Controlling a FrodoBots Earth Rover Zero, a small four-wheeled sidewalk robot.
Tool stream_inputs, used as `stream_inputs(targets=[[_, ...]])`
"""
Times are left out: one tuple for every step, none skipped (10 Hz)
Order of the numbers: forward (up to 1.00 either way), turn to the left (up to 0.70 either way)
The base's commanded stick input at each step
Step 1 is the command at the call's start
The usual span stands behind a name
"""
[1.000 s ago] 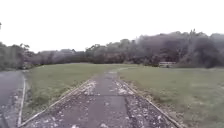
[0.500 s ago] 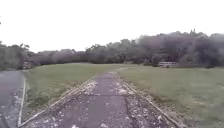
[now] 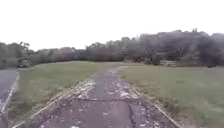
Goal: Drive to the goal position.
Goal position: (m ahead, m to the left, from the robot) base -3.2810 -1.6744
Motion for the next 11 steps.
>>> stream_inputs(targets=[[1.0,0.0],[1.0,0.0],[1.0,0.0],[1.0,0.0],[1.0,0.0],[1.0,0.0],[1.0,0.0],[1.0,0.0],[1.0,0.0],[1.0,0.0],[1.0,0.0]])
